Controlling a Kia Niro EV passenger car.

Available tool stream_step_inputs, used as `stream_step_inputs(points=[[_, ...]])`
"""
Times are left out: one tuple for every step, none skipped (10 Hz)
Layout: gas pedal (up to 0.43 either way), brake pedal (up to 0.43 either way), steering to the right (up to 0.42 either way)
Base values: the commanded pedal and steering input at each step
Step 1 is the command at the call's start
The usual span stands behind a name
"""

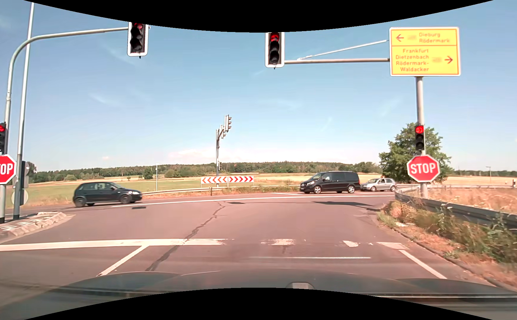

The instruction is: Follow the waypoints while adhering to traffic rules and regulations

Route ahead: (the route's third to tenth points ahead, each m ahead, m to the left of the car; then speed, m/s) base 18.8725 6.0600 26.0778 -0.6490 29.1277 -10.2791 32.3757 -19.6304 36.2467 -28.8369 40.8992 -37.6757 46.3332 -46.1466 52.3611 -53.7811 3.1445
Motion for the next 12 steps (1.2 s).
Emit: stream_step_inputs(points=[[0.0,0.244,0.002],[0.0,0.244,0.003],[0.0,0.244,0.005],[0.0,0.244,0.007],[0.0,0.244,0.009],[0.0,0.244,0.012],[0.0,0.25,0.013],[0.0,0.244,0.014],[0.0,0.244,0.015],[0.0,0.238,0.014],[0.0,0.232,0.014],[0.0,0.232,0.014]])
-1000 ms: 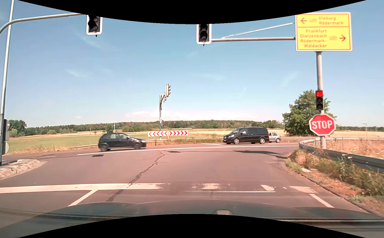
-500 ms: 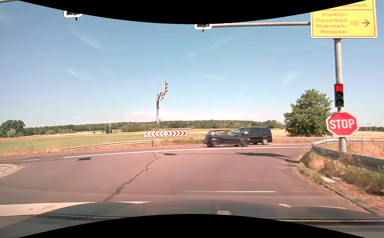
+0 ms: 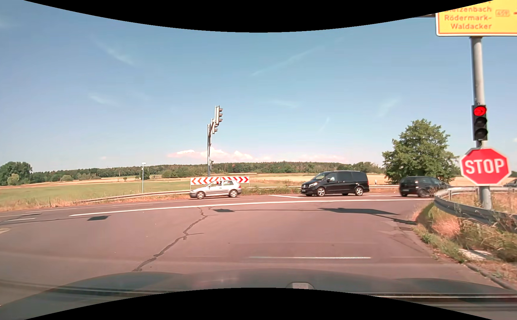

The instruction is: Follow the waypoints while adhering to traffic rules and regulations

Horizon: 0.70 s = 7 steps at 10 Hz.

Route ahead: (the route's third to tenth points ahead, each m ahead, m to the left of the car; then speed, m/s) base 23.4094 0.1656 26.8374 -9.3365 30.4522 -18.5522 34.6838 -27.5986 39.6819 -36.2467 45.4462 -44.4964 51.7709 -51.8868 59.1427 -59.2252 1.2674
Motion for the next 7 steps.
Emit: stream_step_inputs(points=[[0.0,0.232,0.013],[0.0,0.232,0.012],[0.0,0.232,0.012],[0.0,0.232,0.012],[0.0,0.232,0.012],[0.0,0.22,0.012],[0.0,0.207,0.012]])
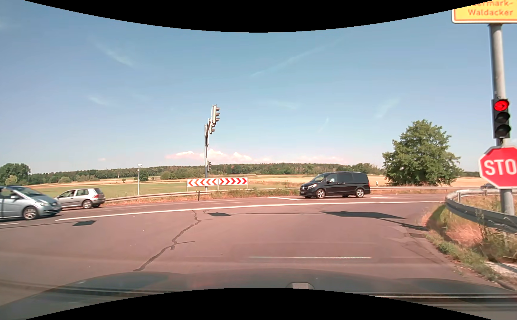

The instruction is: Follow the waypoints while adhering to traffic rules and regulations

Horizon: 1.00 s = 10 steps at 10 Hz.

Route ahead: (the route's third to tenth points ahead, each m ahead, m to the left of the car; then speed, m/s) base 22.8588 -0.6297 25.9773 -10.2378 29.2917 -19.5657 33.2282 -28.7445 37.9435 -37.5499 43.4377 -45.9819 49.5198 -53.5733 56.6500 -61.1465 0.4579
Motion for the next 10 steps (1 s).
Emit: stream_step_inputs(points=[[0.0,0.201,0.012],[0.0,0.195,0.011],[0.0,0.183,0.012],[0.0,0.177,0.012],[0.0,0.165,0.012],[0.0,0.165,0.011],[0.0,0.165,0.011],[0.0,0.171,0.011],[0.0,0.183,0.011],[0.0,0.189,0.012]])
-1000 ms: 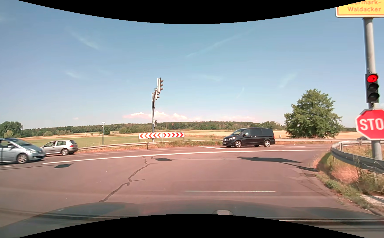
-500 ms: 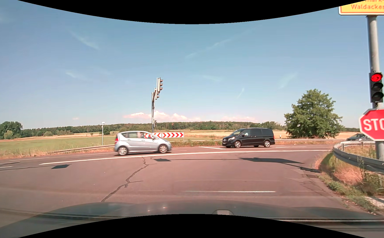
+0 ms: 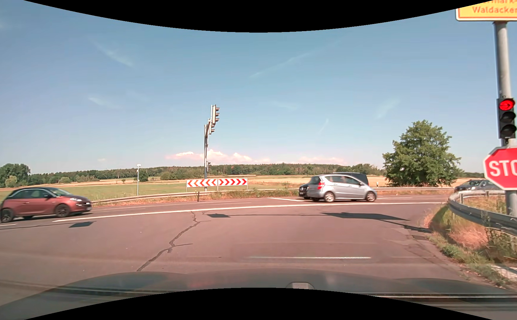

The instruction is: Follow the waypoints while adhering to traffic rules and regulations

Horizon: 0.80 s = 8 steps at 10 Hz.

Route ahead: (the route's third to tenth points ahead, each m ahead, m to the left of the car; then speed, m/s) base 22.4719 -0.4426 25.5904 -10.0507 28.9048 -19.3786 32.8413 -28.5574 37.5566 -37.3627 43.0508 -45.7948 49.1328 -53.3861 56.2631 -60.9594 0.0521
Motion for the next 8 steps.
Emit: stream_step_inputs(points=[[0.0,0.189,0.012],[0.0,0.189,0.011],[0.0,0.189,0.011],[0.0,0.189,0.011],[0.0,0.189,0.011],[0.0,0.189,0.012],[0.0,0.189,0.011],[0.0,0.189,0.011]])
